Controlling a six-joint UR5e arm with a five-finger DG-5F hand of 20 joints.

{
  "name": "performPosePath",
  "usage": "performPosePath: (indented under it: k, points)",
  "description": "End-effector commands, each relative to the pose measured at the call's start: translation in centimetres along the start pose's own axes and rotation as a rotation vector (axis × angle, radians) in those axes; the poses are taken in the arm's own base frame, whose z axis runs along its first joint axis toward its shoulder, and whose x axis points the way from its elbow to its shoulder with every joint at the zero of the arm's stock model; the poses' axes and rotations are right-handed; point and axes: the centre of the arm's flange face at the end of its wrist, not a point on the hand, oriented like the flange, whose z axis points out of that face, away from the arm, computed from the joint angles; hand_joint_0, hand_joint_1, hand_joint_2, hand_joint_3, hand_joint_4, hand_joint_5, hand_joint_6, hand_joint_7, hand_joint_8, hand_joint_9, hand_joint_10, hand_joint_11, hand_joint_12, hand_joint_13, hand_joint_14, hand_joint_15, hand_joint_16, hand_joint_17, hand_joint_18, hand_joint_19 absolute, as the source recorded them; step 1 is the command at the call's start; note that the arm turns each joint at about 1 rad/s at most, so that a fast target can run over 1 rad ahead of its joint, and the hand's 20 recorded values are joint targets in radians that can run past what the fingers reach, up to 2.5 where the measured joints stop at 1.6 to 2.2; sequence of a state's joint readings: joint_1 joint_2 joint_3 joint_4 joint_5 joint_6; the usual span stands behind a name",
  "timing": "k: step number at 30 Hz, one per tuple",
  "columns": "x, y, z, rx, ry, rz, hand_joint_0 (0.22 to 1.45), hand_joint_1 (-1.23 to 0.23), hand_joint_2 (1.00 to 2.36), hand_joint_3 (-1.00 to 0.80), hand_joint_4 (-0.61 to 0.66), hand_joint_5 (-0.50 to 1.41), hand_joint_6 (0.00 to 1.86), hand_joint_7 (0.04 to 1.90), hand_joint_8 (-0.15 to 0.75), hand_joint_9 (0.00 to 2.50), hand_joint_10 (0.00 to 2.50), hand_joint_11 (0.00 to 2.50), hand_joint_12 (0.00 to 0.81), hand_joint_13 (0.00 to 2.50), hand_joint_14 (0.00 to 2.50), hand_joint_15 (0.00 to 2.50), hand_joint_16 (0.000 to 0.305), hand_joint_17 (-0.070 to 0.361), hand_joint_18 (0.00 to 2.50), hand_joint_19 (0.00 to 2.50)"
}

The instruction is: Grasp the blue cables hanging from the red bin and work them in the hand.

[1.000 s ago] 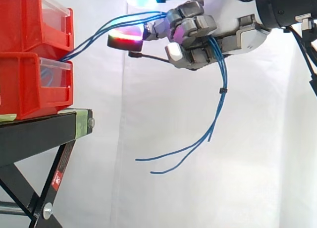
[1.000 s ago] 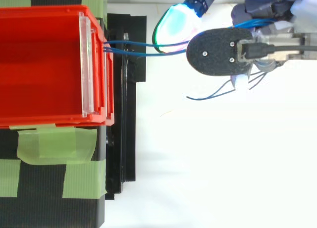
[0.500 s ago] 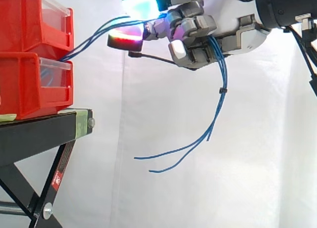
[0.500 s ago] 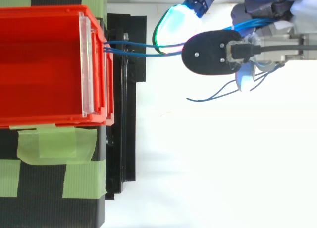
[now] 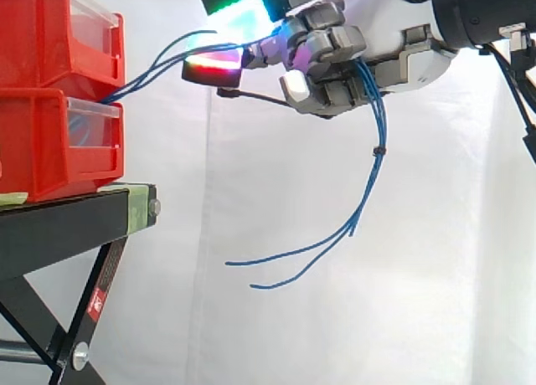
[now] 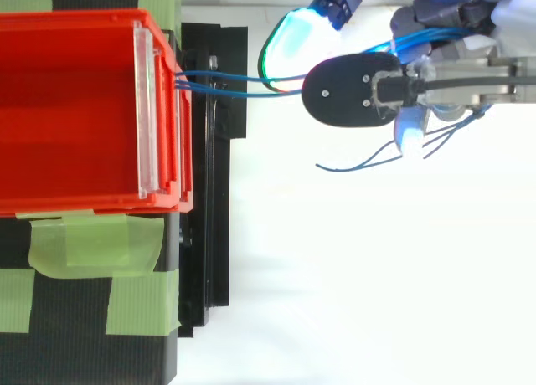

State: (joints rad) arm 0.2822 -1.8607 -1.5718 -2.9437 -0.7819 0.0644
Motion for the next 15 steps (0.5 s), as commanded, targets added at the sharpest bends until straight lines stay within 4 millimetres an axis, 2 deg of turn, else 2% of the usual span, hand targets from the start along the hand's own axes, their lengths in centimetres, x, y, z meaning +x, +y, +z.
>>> performPosePath:
  k: [1,2,5,7,8,10,15]
  points:
    - [0.02,0.05,0.01,-0.001,0.0,0.001,1.04,-0.66,1.01,0.26,0.29,0.36,0.03,1.31,0.456,0.74,2.5,2.5,0.55,1.02,2.5,1.77,0.057,0.129,1.28,0.55]
    - [0.0,-0.02,-0.01,0.0,0.0,0.0,1.05,-0.66,1.01,0.36,0.29,0.36,0.03,1.3,0.469,0.74,2.5,2.5,0.549,1.02,2.5,1.74,0.058,0.131,1.27,0.52]
    - [-0.08,-0.02,0.03,0.0,-0.001,0.0,1.07,-0.66,1.0,0.43,0.29,0.37,0.03,1.3,0.464,0.72,2.5,2.5,0.556,1.02,2.5,1.74,0.059,0.134,1.27,0.47]
    - [0.01,-0.01,0.0,-0.001,0.0,0.001,1.06,-0.66,1.06,0.42,0.29,0.37,0.05,1.3,0.456,0.71,2.5,2.5,0.561,1.02,2.5,1.74,0.06,0.135,1.27,0.46]
    - [0.01,0.0,0.02,-0.002,-0.001,0.002,1.01,-0.64,1.19,0.4,0.29,0.37,0.05,1.3,0.468,0.71,2.5,2.5,0.56,1.02,2.5,1.73,0.06,0.136,1.27,0.44]
    - [-0.04,0.07,0.07,-0.003,-0.001,0.003,0.99,-0.63,1.31,0.36,0.29,0.37,0.06,1.29,0.478,0.71,2.5,2.5,0.548,1.0,2.5,1.7,0.06,0.135,1.25,0.4]
    - [0.05,0.07,0.03,-0.003,0.001,0.003,0.99,-0.63,1.31,0.35,0.29,0.37,0.07,1.29,0.487,0.71,2.5,2.5,0.554,1.01,2.5,1.7,0.06,0.135,1.25,0.4]
